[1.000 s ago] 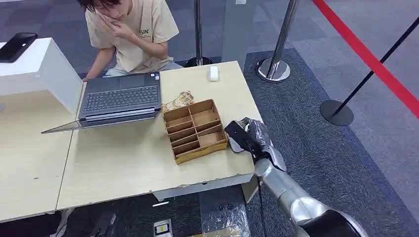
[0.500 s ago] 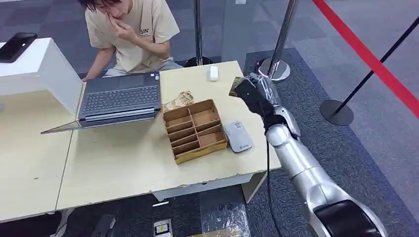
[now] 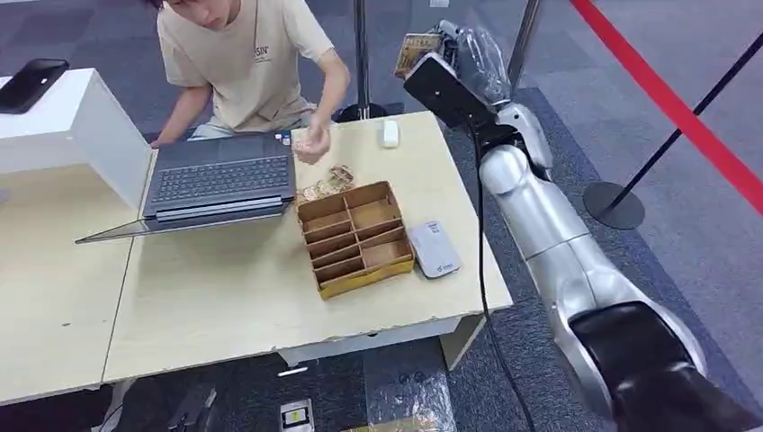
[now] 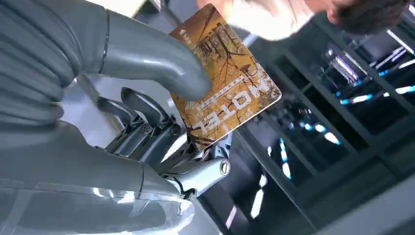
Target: Pass the card to the sensor for recognition and then transmit it.
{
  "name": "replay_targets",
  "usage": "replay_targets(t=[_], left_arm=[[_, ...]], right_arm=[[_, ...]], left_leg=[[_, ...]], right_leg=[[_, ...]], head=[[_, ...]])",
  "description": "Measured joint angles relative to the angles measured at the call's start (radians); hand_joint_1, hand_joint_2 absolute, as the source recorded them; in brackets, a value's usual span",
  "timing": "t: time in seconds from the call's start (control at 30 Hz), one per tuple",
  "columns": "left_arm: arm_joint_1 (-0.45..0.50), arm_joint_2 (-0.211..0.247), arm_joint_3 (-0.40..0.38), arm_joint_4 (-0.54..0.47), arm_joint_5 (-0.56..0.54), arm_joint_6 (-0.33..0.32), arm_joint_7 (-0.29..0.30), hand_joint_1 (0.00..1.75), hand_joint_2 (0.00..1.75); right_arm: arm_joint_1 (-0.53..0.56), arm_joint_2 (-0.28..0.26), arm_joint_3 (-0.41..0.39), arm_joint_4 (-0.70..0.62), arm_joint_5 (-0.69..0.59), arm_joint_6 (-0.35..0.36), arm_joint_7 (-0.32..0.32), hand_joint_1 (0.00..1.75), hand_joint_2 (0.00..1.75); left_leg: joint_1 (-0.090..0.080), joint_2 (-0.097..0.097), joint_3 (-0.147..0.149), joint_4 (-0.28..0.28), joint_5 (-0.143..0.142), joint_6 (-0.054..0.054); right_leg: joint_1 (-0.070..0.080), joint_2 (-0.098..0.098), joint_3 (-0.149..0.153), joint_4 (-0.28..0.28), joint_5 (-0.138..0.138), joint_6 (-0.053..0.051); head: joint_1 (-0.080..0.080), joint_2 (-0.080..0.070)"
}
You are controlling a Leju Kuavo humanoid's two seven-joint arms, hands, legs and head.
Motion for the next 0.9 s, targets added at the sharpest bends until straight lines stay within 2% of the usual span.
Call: replay_targets(t=[0.3,0.53,0.9], left_arm=[[-0.017,-0.010,-0.010,0.000,-0.010,-0.013,0.013,0.00,0.00],[-0.020,-0.011,-0.021,0.000,-0.023,-0.026,0.013,0.00,0.00],[-0.011,-0.011,-0.034,0.000,-0.026,-0.028,0.013,0.00,0.00]], right_arm=[[-0.070,0.055,0.073,0.173,0.179,-0.066,-0.011,1.75,1.75],[-0.071,0.068,0.157,0.256,0.421,-0.095,0.028,1.75,1.75],[-0.022,0.067,0.214,0.311,0.446,-0.097,0.043,1.75,1.75]], left_leg=[[0.000,0.000,0.000,0.000,0.000,0.000],[0.000,0.000,0.000,0.000,0.000,0.000],[0.000,0.001,0.000,0.000,0.000,0.000]], right_leg=[[0.000,0.000,0.000,0.000,0.000,0.000],[0.000,0.000,0.000,0.000,0.000,0.000],[0.000,0.000,-0.001,0.000,0.000,0.000]], head=[[0.000,0.000],[0.000,0.000],[0.000,0.000]])
